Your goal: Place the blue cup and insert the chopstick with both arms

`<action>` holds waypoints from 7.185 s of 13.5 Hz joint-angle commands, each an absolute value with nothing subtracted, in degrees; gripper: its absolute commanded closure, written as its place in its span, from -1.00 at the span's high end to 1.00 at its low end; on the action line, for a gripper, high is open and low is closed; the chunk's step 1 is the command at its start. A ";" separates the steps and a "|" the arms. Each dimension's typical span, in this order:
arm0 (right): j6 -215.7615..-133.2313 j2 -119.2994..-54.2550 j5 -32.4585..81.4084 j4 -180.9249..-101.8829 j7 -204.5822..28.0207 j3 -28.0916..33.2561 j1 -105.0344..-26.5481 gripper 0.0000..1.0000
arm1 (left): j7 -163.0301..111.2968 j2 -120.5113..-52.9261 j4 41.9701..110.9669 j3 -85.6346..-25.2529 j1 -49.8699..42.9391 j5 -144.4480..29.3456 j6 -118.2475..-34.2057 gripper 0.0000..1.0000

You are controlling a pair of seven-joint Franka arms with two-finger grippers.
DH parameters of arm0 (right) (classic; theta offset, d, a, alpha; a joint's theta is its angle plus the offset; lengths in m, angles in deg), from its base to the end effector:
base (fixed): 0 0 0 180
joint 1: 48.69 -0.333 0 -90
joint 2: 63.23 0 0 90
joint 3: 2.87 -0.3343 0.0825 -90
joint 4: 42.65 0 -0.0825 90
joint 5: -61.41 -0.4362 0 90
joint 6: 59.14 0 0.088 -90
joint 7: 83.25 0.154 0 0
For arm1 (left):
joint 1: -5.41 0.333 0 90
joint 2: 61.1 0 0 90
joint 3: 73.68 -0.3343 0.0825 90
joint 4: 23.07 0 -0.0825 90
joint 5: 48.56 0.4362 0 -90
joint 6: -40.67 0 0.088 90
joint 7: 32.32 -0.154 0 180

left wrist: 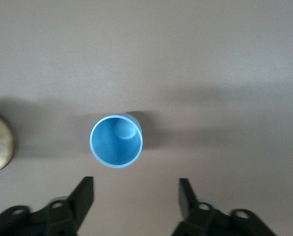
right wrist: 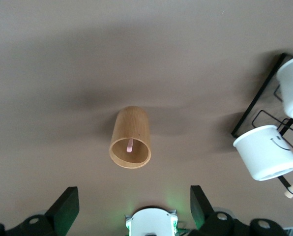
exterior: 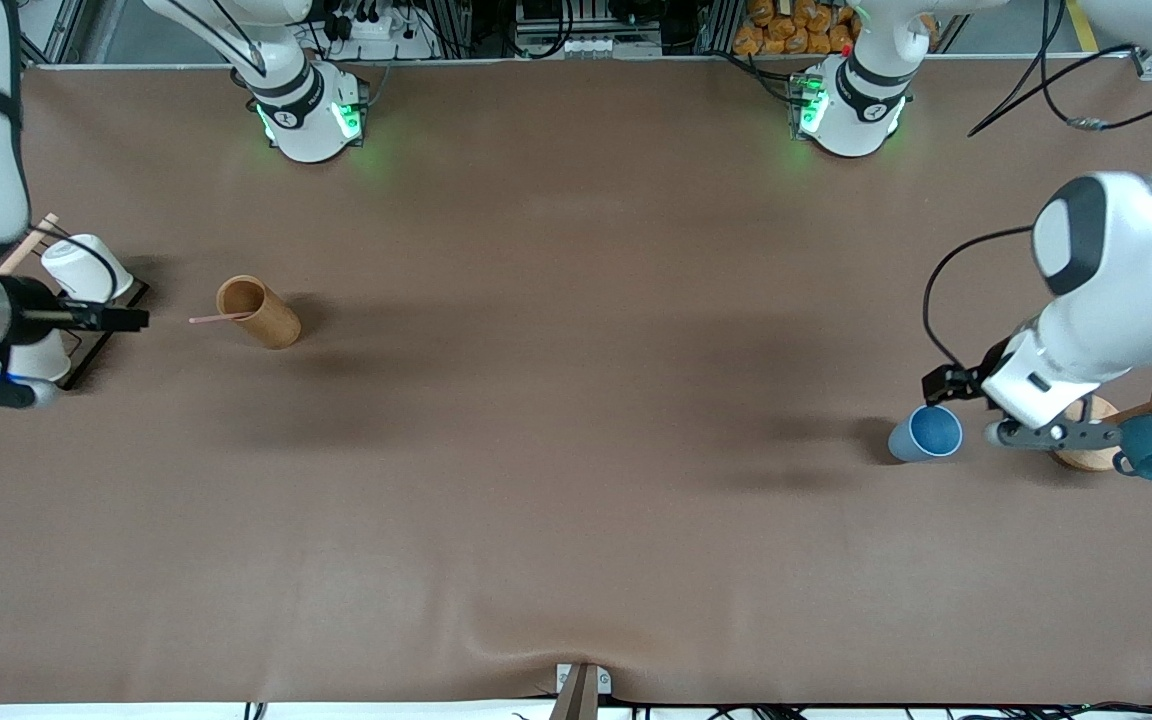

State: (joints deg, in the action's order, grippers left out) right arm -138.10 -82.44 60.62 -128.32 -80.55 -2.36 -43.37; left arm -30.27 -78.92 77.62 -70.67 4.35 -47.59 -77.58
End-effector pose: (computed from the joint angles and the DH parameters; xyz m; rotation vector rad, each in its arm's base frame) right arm 0.6395 -0.0624 0.4123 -3.0308 0.2270 0.6987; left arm 0.6893 -0.0457 0.3362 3.1400 -0.0641 -0.0065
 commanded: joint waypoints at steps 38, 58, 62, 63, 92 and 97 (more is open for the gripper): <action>-120.87 -89.33 56.30 -115.89 -76.04 -3.04 -45.09 -1.00 | 12.89 -88.24 74.75 -48.72 -10.47 -37.16 -81.83 -1.00; -139.81 -85.99 37.59 -116.29 -24.65 -17.71 -56.15 -1.00 | 34.48 -77.82 72.21 -48.63 -9.90 -31.42 -80.71 1.00; -147.89 -86.60 37.68 -118.23 -14.63 -17.81 -63.01 -1.00 | 22.41 -72.53 70.46 -48.81 -1.73 -36.15 -74.40 1.00; -149.56 -86.95 37.68 -118.32 -12.61 -17.81 -64.32 -1.00 | 17.39 -72.00 68.79 -48.90 0.29 -36.51 -70.03 1.00; -137.55 -88.89 44.60 -111.82 -18.27 -17.46 -54.24 1.00 | -25.46 -57.23 67.72 -67.44 6.38 -49.53 -47.31 1.00; -133.77 -85.73 52.69 -111.55 -43.10 -17.46 -45.63 1.00 | -25.29 -57.76 67.55 -67.35 4.97 -49.00 -48.79 1.00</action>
State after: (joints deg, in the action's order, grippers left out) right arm -135.73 -87.43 49.86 -110.98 -33.42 -16.62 -49.28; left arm -24.57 -59.00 66.24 -66.67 5.80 -48.58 -47.83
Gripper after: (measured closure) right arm 0.000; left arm 0.000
